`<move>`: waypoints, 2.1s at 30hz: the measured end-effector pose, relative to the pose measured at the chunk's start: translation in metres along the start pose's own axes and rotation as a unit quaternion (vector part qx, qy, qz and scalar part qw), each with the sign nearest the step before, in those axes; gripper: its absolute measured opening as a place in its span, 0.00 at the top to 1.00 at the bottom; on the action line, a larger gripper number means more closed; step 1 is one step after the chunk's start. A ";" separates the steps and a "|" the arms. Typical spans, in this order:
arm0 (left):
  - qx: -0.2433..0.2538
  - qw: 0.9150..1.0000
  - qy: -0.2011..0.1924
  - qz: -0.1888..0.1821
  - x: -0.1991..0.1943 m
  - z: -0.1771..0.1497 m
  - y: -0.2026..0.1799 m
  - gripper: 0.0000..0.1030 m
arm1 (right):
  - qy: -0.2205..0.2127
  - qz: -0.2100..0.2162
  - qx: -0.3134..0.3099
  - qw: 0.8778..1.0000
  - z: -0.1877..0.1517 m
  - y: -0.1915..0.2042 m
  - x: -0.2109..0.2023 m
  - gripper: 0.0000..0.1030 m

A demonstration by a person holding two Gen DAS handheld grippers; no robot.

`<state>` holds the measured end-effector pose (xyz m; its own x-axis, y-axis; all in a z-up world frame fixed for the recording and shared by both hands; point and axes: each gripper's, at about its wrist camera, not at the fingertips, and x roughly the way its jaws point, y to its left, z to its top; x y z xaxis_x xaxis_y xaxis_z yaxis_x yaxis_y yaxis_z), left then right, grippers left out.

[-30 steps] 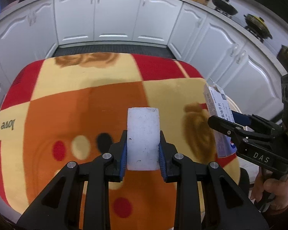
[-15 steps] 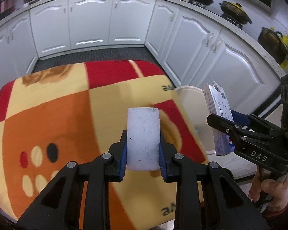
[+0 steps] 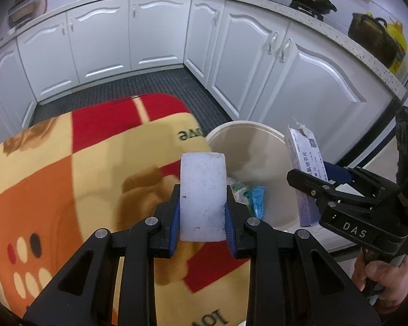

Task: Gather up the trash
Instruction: 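Carry the sponge and medicine box over the white bucket with both tools, then open the left tool over the bucket while the right tool releases the medicine box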

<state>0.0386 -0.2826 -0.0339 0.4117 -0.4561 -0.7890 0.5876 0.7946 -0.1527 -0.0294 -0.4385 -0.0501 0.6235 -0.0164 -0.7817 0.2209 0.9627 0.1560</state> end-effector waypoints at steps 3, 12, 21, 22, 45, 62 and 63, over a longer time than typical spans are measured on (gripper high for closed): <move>0.009 1.000 0.004 0.000 0.011 0.005 -0.011 0.76 | 0.003 -0.005 0.013 1.000 -0.002 -0.014 0.003 0.47; 0.025 1.000 0.014 0.000 0.038 0.015 -0.033 0.76 | 0.013 -0.015 0.039 0.999 -0.005 -0.044 0.013 0.47; 0.027 0.999 0.022 -0.008 0.052 0.019 -0.041 0.76 | 0.019 -0.016 0.049 0.998 -0.008 -0.056 0.017 0.47; 0.027 0.999 0.023 -0.010 0.054 0.019 -0.042 0.76 | 0.020 -0.016 0.049 0.998 -0.009 -0.056 0.017 0.47; 0.010 0.998 0.044 -0.041 0.088 0.022 -0.045 0.68 | 0.045 -0.016 0.078 0.996 -0.006 -0.081 0.051 0.46; -0.005 1.000 0.009 -0.003 0.059 0.010 -0.032 0.43 | 0.044 -0.030 0.089 0.995 -0.019 -0.075 0.045 0.29; -0.005 1.000 0.003 0.005 0.054 0.008 -0.031 0.43 | 0.042 -0.031 0.089 0.995 -0.019 -0.073 0.044 0.29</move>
<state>0.0484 -0.3350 -0.0674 0.4135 -0.4468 -0.7933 0.5765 0.8029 -0.1517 -0.0326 -0.5046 -0.1074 0.5420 -0.0447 -0.8392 0.3902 0.8978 0.2042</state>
